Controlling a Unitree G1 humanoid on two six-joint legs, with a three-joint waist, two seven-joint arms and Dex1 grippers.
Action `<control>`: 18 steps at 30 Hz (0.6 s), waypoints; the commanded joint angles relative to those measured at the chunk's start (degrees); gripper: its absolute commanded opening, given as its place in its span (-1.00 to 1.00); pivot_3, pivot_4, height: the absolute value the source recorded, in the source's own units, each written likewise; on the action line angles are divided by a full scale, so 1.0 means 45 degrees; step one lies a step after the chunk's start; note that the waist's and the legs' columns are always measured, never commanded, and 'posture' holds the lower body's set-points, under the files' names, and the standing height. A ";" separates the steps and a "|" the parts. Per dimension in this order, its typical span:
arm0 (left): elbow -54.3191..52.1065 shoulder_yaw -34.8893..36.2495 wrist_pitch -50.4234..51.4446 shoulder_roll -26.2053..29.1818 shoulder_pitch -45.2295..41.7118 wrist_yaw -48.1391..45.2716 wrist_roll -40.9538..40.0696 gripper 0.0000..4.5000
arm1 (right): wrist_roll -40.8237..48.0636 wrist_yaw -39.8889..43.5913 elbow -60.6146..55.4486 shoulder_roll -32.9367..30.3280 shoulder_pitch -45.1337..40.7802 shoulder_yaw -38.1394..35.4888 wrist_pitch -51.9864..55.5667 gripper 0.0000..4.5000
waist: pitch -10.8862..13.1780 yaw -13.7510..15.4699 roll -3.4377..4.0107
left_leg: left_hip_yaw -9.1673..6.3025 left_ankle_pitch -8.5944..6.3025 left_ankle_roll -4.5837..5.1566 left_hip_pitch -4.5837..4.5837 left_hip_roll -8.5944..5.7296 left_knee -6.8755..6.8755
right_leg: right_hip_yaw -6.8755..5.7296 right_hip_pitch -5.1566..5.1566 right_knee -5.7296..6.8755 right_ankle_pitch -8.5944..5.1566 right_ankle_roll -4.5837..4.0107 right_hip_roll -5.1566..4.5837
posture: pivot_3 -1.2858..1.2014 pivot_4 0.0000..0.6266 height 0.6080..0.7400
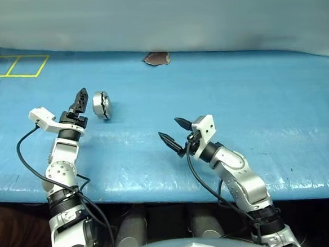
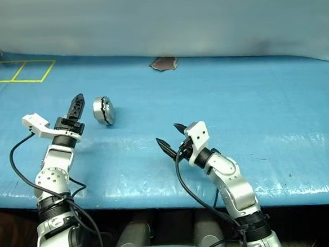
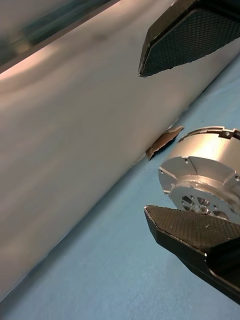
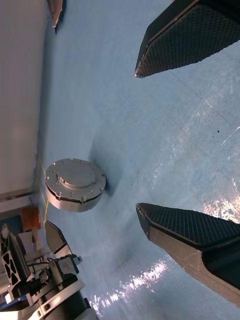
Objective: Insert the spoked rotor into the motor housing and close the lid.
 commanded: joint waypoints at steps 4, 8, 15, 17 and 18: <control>-0.0928 0.0319 -0.0132 -0.0367 -0.0560 -0.0631 -0.1410 0.98 | 0.0009 -0.0121 -0.0671 0.0151 -0.0036 -0.0015 -0.0074 0.88 | 0.0000 -0.0006 -0.0001 | 0.0002 0.0000 0.0000 0.0000 0.0000 0.0001 | 0.0001 0.0000 0.0000 0.0001 0.0000 0.0000 | 0.03 -0.52 1.00; -0.1488 0.0107 0.0357 -0.0647 -0.0751 -0.1071 -0.2471 0.98 | -0.0051 -0.0074 -0.0632 0.0154 -0.0048 -0.0002 -0.0074 0.88 | 0.0000 -0.0008 0.0000 | 0.0002 0.0000 0.0000 -0.0004 0.0003 -0.0001 | 0.0000 -0.0004 -0.0001 0.0000 -0.0001 0.0000 | 0.03 -0.52 1.00; -0.0350 -0.2725 0.0796 -0.0651 -0.1419 0.0201 0.0742 0.98 | -0.0064 -0.0028 -0.0507 0.0108 -0.0259 -0.0063 -0.0057 0.88 | -0.0001 0.0076 -0.0002 | 0.0001 0.0004 0.0007 0.0015 -0.0007 0.0025 | -0.0001 0.0037 -0.0002 0.0004 0.0006 0.0002 | 0.03 -0.52 1.00; 0.0008 -0.3201 0.0925 -0.1072 -0.1626 0.0423 0.1086 0.98 | -0.0102 -0.0033 -0.0482 0.0136 -0.0244 -0.0020 -0.0085 0.88 | -0.0001 0.0072 -0.0003 | 0.0002 0.0005 0.0009 0.0026 -0.0011 0.0028 | 0.0002 0.0052 -0.0008 0.0005 0.0009 0.0002 | 0.03 -0.52 1.00; 0.0303 -0.3363 0.0995 -0.1219 -0.1806 0.0689 0.1338 0.98 | -0.0132 -0.0035 -0.0463 0.0140 -0.0223 0.0001 -0.0106 0.88 | -0.0001 0.0067 -0.0003 | 0.0001 0.0005 0.0009 0.0025 -0.0011 0.0029 | 0.0003 0.0052 -0.0010 0.0006 0.0010 0.0001 | 0.03 -0.52 1.00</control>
